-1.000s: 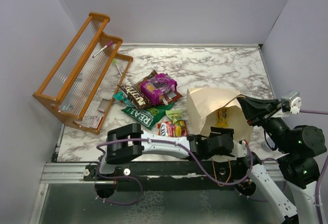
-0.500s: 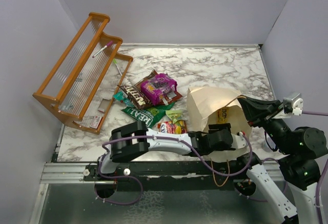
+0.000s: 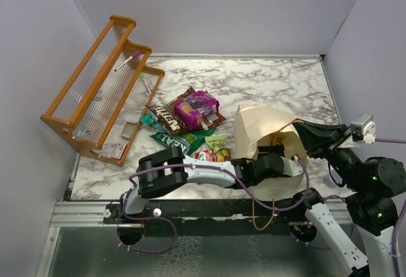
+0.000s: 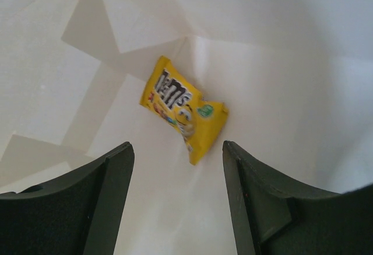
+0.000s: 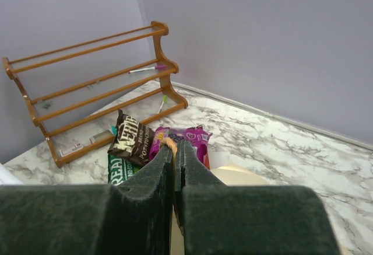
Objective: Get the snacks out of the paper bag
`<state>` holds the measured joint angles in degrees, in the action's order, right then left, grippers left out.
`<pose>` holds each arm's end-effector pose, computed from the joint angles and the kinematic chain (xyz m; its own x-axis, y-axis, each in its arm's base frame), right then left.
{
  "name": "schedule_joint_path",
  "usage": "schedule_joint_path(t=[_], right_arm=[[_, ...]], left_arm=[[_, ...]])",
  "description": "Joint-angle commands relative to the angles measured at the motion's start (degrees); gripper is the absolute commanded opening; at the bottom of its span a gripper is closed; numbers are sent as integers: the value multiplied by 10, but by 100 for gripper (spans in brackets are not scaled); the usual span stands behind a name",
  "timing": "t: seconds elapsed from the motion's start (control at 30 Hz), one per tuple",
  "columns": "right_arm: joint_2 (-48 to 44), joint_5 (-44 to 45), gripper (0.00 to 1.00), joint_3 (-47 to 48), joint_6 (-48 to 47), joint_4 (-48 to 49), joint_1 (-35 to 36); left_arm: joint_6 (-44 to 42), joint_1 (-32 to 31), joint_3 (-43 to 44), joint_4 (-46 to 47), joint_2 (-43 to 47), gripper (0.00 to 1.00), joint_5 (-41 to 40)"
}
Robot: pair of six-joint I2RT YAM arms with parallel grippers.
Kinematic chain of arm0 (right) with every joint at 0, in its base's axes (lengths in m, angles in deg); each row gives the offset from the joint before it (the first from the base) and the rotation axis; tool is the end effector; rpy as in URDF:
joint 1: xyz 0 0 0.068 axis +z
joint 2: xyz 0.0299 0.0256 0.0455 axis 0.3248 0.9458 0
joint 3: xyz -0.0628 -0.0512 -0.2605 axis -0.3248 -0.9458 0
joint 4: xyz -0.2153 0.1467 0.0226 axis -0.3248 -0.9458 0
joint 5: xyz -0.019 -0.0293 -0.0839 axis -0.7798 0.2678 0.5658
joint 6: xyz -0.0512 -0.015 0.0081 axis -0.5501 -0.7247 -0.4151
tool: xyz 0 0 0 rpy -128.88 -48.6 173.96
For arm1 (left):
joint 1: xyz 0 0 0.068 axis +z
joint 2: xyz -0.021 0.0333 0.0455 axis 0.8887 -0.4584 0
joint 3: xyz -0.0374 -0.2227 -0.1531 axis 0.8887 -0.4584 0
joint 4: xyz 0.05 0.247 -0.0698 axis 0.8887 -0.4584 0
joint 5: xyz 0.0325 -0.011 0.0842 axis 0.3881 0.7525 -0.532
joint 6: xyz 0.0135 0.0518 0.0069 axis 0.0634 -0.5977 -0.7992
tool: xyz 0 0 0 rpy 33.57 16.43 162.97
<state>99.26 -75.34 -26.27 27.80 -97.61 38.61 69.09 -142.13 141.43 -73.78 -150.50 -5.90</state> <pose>0.0344 0.0225 0.4123 0.0924 0.2233 -0.9704 -0.5986 0.7912 0.1251 0.0987 -0.4459 0.2005 0.2150 0.5805 -0.7854 0.7937 0.3647 0.4868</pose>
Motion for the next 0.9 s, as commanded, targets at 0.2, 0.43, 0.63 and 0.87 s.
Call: schedule_joint_path(t=[0.2,0.43,0.63,0.87], right_arm=[[3,-30,3,20,6,2,0],[3,-25,3,18,10,3,0],[7,-39,3,20,20,-5,0],[-1,-42,2,14,31,-12,0]], left_arm=[[34,26,55,28,-54,67,15],[119,26,77,45,-85,68,-41],[191,33,98,83,-129,73,-101],[252,62,128,85,-176,77,-55]])
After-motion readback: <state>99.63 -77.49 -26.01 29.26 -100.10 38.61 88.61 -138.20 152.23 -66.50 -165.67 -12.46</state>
